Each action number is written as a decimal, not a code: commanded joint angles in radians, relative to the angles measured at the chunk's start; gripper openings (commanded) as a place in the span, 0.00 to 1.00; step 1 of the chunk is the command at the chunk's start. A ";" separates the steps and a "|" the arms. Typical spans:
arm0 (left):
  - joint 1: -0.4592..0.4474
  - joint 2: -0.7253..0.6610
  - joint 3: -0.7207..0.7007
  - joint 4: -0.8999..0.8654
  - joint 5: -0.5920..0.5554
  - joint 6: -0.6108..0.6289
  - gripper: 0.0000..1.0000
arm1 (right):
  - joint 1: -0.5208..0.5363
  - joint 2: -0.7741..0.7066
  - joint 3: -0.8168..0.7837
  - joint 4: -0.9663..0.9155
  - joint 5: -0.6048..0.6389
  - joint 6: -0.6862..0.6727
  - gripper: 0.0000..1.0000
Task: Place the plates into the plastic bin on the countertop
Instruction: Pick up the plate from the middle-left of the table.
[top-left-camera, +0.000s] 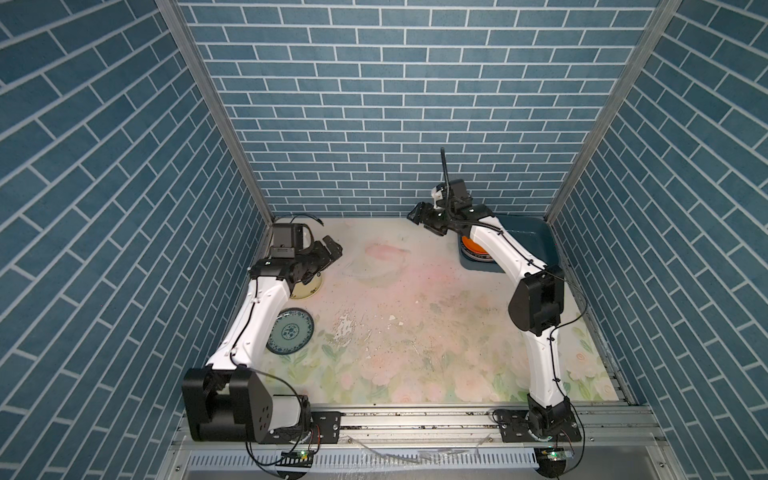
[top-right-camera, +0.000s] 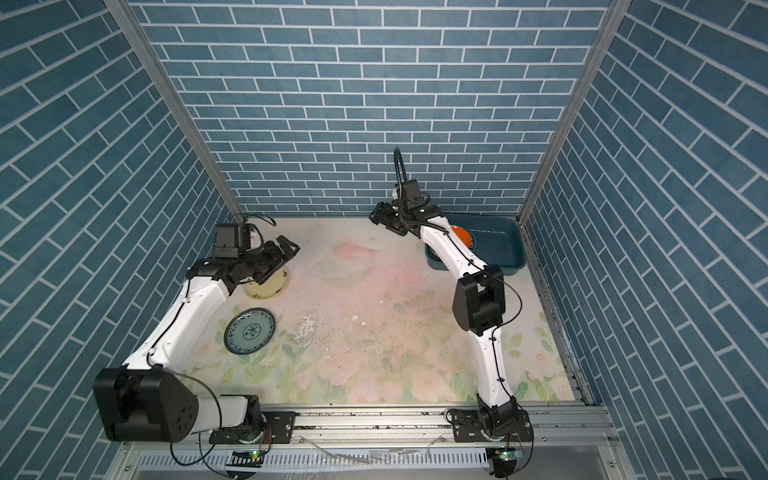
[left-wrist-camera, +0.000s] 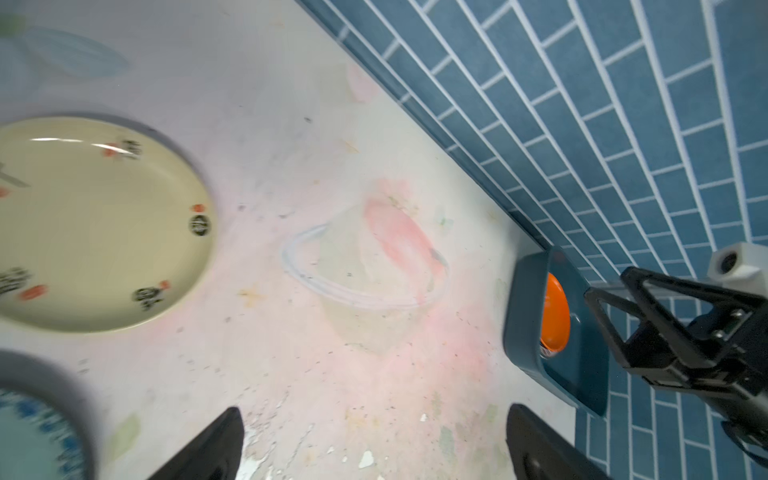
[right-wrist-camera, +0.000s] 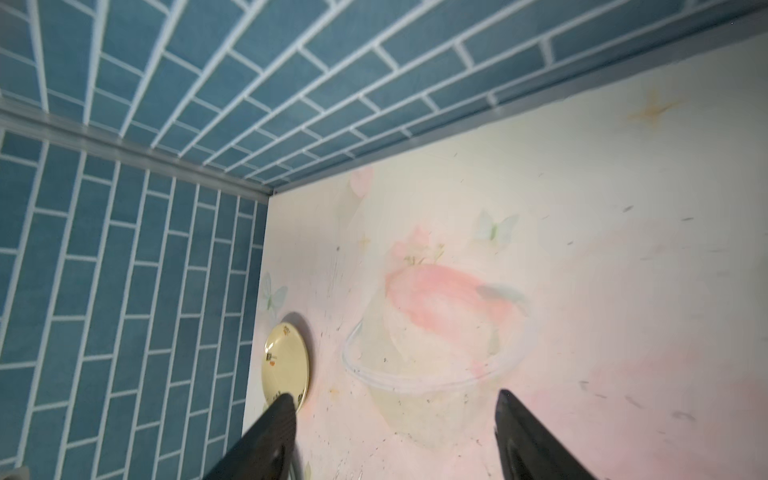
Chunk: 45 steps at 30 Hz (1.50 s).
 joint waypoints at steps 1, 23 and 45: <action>0.077 -0.075 -0.050 -0.151 -0.050 0.045 1.00 | 0.059 0.073 0.059 0.043 -0.124 0.029 0.75; 0.488 -0.509 -0.526 -0.410 0.030 -0.099 1.00 | 0.199 0.138 0.156 -0.219 -0.554 -0.343 0.77; 0.902 -0.486 -0.794 -0.173 0.349 -0.168 0.95 | 0.308 0.142 0.220 -0.318 -0.431 -0.445 0.79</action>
